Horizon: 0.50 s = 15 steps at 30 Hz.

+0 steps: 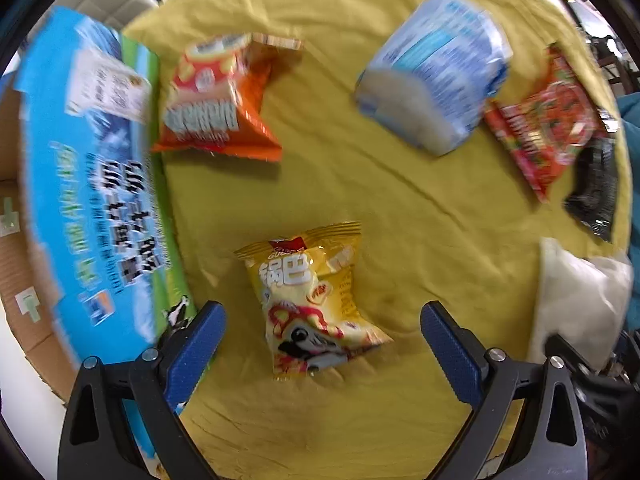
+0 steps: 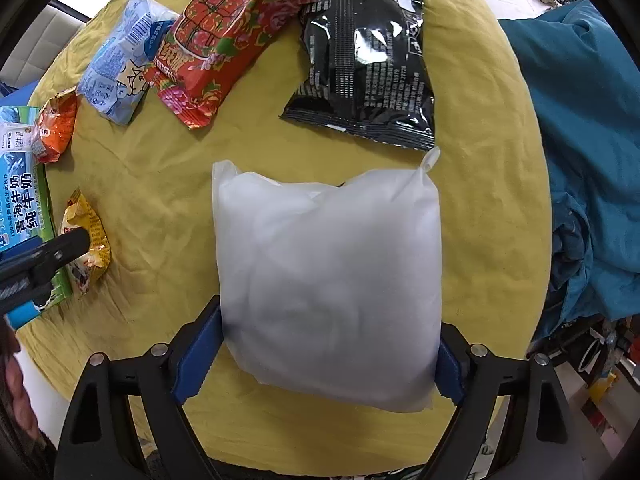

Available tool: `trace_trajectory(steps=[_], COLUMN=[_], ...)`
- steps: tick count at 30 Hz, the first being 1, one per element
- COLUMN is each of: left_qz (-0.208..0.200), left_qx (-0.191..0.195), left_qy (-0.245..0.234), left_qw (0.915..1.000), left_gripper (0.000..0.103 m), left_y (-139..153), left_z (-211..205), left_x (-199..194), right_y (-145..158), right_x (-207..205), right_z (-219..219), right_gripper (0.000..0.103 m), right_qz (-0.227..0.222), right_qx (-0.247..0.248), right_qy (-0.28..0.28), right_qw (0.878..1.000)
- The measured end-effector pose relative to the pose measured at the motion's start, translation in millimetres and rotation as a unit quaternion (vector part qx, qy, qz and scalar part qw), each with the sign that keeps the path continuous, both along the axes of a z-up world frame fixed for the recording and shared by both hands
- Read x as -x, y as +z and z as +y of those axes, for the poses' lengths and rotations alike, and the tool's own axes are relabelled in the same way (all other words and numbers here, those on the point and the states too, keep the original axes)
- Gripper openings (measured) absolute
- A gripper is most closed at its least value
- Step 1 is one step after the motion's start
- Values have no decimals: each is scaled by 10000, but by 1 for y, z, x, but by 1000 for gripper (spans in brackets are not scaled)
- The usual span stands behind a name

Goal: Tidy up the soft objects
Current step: 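Grasp the yellow chip bag with the left gripper while the right grasps the white pouch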

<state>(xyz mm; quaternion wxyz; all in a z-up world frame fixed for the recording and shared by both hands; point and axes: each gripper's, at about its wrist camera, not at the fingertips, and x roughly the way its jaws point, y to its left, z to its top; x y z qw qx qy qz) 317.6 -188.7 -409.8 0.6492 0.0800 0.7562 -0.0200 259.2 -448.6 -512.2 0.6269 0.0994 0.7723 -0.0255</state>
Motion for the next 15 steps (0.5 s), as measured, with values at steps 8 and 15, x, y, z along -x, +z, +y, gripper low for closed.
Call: trace_trajectory(steps=[8,15], left_qz=[716,409], left_qx=[303,447], left_qy=[428,438], left_qw=[9961,9972], left_gripper=[70,47], left_y=[-57,-59], left_z=[10,9], left_x=[-5,1], right_y=[39,28], right_x=[4,7], right_z=[5,22], right_gripper=[89,88], right_qz=[60,58], right_qx=[2,129], right_qy=[43,55], right_qw=[10000,9999])
